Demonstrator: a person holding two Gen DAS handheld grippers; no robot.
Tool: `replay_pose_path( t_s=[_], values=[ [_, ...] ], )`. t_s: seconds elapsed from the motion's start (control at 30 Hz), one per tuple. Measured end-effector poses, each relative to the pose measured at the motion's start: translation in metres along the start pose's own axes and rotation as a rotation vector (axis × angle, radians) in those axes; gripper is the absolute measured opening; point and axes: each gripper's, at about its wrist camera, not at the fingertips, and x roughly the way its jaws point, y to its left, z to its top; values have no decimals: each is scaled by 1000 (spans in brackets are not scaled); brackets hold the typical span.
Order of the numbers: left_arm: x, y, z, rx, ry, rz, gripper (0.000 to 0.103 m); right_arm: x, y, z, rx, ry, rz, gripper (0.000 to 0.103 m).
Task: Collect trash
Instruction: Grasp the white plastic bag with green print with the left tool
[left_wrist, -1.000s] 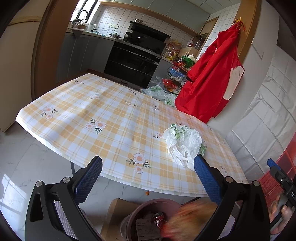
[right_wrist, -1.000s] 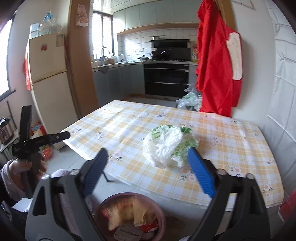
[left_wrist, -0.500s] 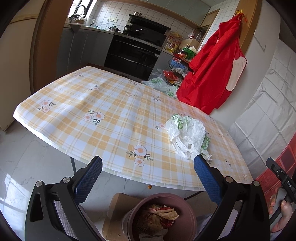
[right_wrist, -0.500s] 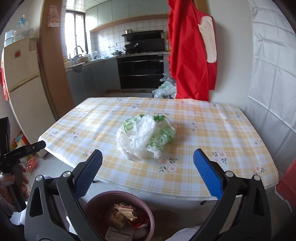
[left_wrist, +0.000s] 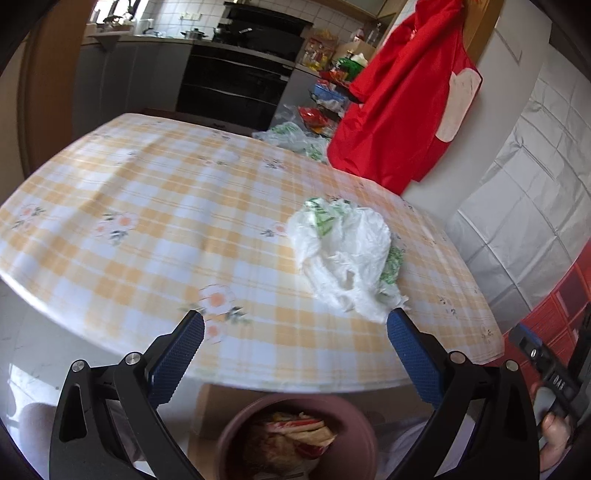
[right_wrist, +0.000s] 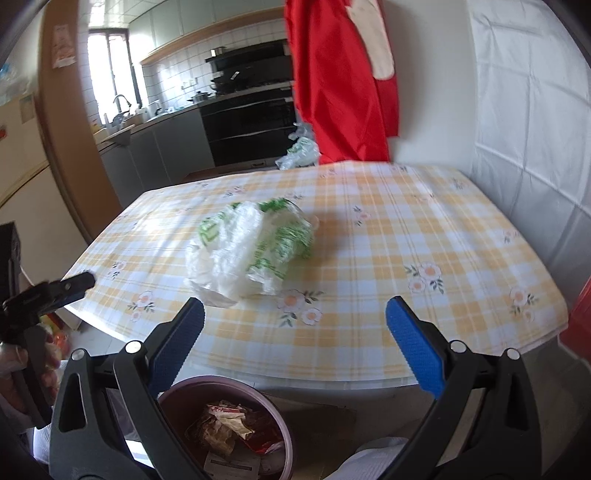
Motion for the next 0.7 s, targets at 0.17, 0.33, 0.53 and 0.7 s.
replay_pose_path(
  t_s=[0.17, 0.33, 0.53, 0.7],
  values=[
    [70, -41, 12, 13, 77, -65, 97, 18, -33, -4, 72, 6, -17, 97],
    [142, -68, 27, 25, 112, -42, 97, 30, -61, -8, 119, 4, -79, 97],
    [199, -81, 40, 60, 153, 40, 97, 44, -89, -11, 145, 18, -108, 97],
    [228, -78, 36, 64, 231, 81, 97, 53, -94, -16, 120, 28, -116, 97]
  ],
)
